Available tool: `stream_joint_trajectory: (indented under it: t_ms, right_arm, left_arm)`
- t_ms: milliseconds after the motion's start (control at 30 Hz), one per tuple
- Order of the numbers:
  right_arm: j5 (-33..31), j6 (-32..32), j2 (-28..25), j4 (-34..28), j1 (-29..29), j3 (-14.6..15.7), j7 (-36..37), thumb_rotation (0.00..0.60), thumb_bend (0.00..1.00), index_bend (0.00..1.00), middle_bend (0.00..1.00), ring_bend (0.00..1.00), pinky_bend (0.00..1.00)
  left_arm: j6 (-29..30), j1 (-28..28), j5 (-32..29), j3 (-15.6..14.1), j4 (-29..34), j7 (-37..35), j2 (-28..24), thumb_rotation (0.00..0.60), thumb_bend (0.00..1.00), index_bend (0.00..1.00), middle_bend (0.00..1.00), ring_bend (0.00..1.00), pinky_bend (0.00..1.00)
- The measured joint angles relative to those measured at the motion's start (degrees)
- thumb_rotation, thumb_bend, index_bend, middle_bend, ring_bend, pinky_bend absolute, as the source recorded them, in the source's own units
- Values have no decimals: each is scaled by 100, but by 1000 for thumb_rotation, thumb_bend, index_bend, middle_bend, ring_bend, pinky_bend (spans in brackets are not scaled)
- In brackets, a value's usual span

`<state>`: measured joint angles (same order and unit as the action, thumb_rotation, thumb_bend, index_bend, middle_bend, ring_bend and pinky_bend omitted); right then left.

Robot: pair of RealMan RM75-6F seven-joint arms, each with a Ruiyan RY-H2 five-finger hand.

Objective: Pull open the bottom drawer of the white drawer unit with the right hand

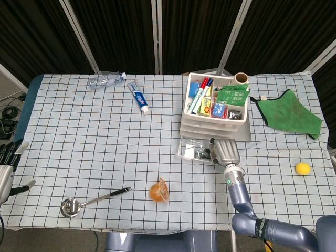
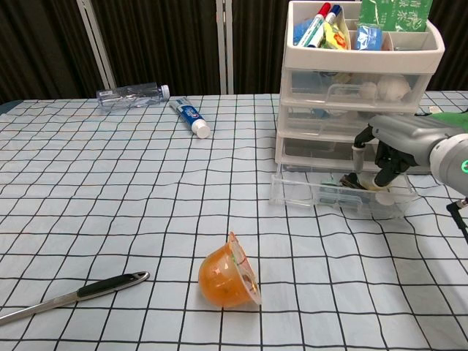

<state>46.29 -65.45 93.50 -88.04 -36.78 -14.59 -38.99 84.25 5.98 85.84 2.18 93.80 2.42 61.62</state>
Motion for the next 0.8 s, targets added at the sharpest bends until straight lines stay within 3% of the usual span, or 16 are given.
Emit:
stream_joint_trajectory:
  t_ms: [367, 800]
  right_arm:
    - [112, 0, -93, 2, 2, 188, 68, 600, 360, 359, 1000, 1000, 885]
    - [145, -10, -39, 187, -14, 214, 224, 600, 354, 447, 1000, 1000, 885]
  left_arm:
    - [17, -9, 37, -21, 53, 44, -11, 600, 57, 0, 0, 0, 0]
    - [-35, 11, 31, -29, 57, 43, -16, 600, 57, 0, 0, 0, 0]
